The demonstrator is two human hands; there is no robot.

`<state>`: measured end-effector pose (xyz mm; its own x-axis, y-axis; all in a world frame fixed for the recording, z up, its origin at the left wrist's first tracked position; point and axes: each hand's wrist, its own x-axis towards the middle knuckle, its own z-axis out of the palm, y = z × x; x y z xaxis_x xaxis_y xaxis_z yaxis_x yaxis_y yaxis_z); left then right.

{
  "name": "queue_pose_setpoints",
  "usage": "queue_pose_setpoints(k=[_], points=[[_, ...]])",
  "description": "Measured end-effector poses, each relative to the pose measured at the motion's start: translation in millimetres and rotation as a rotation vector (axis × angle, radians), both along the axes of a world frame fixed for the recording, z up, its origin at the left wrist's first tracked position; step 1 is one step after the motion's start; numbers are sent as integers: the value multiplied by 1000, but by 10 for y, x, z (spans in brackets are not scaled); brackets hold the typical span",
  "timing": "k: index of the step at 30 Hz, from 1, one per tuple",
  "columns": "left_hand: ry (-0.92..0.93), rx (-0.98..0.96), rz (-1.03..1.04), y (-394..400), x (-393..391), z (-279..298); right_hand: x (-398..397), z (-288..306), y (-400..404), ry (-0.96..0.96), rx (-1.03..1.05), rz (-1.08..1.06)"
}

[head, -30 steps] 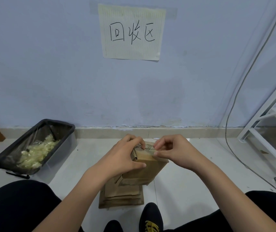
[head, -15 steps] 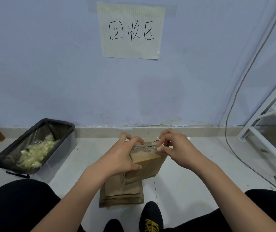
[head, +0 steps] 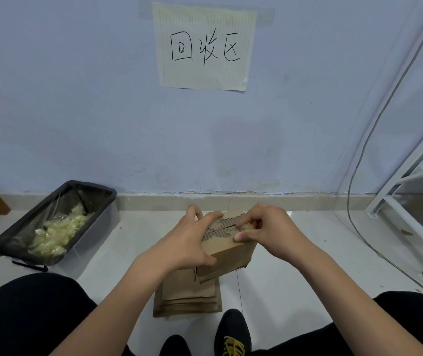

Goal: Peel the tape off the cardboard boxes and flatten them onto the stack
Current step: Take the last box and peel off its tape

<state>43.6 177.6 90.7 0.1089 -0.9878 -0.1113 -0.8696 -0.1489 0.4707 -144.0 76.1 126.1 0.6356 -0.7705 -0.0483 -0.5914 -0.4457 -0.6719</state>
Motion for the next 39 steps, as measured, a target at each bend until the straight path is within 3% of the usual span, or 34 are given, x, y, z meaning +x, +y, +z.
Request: queue_pose_setpoints(k=[6, 14, 16, 20, 25, 31, 39], points=[[-66, 66, 14, 1, 34, -20, -39, -7, -6, 31, 99, 46], [-85, 108, 12, -24, 24, -80, -71, 0, -23, 76, -24, -74], [-90, 101, 18, -32, 28, -101, -66, 6, -23, 19, -39, -79], [-176, 50, -14, -24, -32, -142, -12, -8, 48, -236, 142, -24], [-24, -17, -12, -40, -125, -112, 23, 69, 177, -444, 320, 59], [83, -46, -5, -25, -90, -54, -61, 93, 70, -375, 341, -71], [103, -49, 13, 22, -15, -22, -177, 158, -15, -217, 332, 80]])
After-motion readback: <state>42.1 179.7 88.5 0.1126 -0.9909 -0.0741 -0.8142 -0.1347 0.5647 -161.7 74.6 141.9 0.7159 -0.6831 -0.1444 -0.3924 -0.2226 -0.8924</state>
